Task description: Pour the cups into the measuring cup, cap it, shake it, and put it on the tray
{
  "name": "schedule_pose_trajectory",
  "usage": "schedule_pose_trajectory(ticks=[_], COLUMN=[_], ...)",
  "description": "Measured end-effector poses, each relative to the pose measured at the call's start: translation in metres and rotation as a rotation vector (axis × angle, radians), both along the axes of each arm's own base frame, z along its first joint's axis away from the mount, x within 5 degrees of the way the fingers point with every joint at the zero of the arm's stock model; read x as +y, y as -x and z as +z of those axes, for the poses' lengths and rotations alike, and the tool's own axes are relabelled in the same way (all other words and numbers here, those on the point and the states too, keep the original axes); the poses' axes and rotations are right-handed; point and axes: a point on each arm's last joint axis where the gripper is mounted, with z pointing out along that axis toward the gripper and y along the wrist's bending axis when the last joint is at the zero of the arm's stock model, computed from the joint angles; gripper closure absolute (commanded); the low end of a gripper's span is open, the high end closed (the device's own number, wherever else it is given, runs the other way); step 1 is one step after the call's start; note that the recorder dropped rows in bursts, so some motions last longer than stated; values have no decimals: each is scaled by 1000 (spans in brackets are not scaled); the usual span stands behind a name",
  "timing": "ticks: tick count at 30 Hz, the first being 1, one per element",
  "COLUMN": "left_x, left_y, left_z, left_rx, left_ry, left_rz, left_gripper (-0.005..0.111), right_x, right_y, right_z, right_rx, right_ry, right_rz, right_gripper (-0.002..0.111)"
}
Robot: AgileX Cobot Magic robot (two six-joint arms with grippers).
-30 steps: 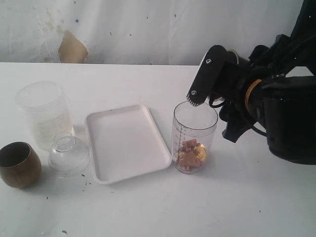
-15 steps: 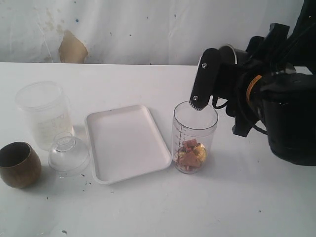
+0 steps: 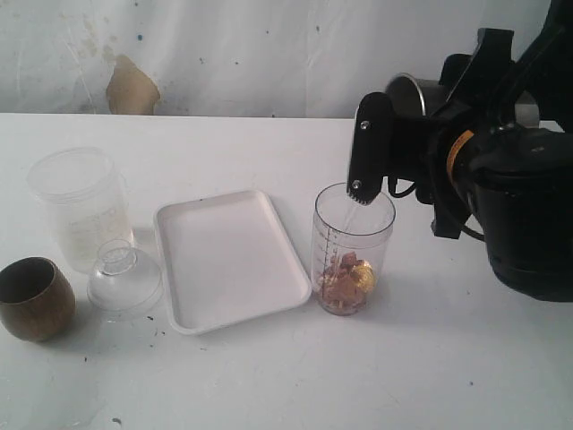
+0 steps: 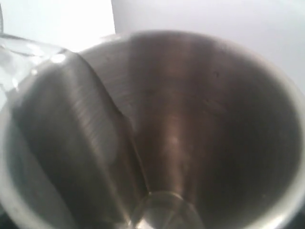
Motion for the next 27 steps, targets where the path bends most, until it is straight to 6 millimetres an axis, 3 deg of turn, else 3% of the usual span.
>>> schedule_pose_trajectory(ticks=[27], left_x=[0], left_y=[0], left_z=[0], left_rx=[0], left_ry=[0], left_rz=[0], left_gripper=[106], right_x=[-1], right_y=[-3], right_z=[11], right_rx=[-63], right_ry=[257], right_rz=[64], right_gripper=[108])
